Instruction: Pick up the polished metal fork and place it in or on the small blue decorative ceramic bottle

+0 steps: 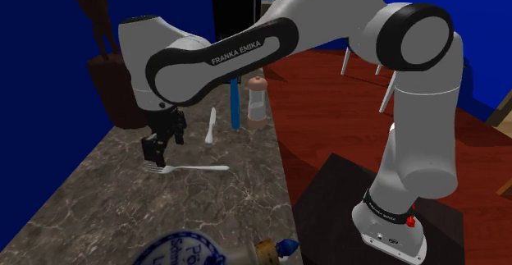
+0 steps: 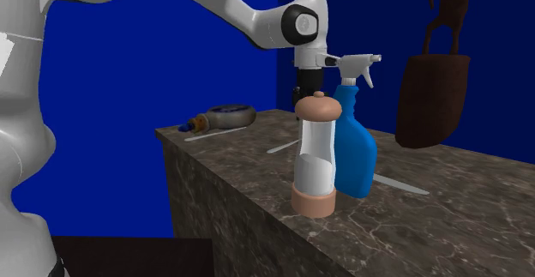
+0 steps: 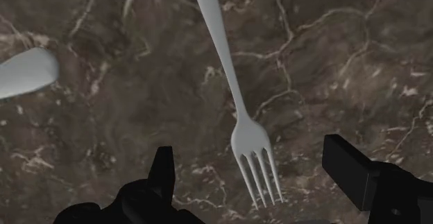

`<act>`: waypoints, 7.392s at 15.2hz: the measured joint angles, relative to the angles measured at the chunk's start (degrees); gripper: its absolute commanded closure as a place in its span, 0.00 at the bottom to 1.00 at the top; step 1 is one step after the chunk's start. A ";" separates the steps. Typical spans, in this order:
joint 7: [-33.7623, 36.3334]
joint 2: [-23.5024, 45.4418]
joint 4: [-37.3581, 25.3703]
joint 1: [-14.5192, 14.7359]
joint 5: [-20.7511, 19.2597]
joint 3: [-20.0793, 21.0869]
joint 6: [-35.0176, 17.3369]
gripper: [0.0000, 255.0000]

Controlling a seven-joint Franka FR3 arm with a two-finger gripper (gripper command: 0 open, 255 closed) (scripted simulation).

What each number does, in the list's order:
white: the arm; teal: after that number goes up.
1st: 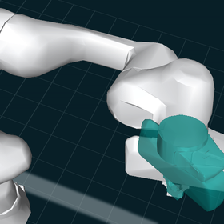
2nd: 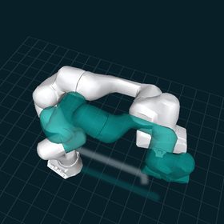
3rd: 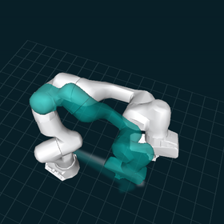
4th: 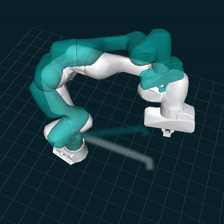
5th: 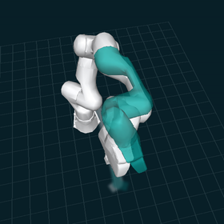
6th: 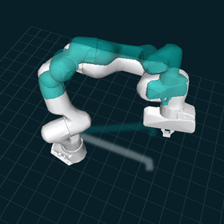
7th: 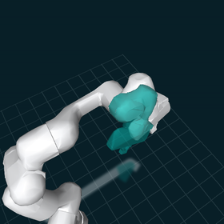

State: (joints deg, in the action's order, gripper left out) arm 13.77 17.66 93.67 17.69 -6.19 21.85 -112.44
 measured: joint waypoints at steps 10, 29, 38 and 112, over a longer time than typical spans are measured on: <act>0.72 3.70 1.42 1.15 -1.92 -0.15 -4.96 0.00; 0.65 3.42 0.39 1.18 -1.79 -0.09 -3.75 1.00; 0.04 1.99 -4.59 1.16 -1.01 0.25 2.56 1.00; 27.79 -10.74 -0.89 18.37 1.51 11.22 11.38 1.00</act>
State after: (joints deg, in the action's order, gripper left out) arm 41.56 6.92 92.77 36.06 -4.68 33.08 -101.06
